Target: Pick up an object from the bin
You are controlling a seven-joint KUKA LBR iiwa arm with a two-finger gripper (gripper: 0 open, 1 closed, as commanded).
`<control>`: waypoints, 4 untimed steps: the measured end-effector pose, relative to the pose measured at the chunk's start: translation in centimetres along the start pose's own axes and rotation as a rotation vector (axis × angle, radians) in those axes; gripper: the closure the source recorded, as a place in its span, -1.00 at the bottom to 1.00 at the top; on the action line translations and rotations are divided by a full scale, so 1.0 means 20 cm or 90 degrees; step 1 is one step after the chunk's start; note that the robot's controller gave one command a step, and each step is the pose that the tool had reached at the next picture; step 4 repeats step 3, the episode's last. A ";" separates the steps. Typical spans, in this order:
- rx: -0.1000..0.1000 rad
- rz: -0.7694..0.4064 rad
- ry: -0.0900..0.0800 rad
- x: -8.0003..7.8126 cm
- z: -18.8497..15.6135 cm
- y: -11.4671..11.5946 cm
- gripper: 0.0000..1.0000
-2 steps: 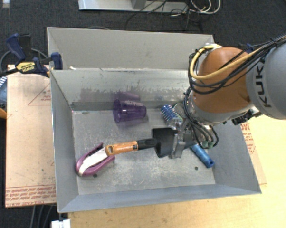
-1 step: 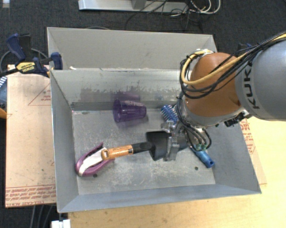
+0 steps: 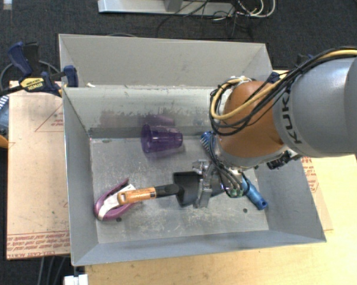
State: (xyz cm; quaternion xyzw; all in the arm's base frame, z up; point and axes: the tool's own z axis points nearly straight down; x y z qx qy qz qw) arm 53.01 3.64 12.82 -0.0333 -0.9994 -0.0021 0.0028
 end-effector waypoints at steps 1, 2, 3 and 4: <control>0.000 0.000 0.000 -0.03 -0.46 0.00 1.00; -0.001 0.005 -0.005 -0.06 -0.23 -0.01 1.00; 0.000 0.020 0.004 -0.05 0.07 0.04 1.00; 0.000 0.020 0.004 -0.05 0.07 0.04 1.00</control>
Offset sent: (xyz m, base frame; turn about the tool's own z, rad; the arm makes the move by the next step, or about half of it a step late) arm 0.0135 -0.0065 -0.0251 0.0150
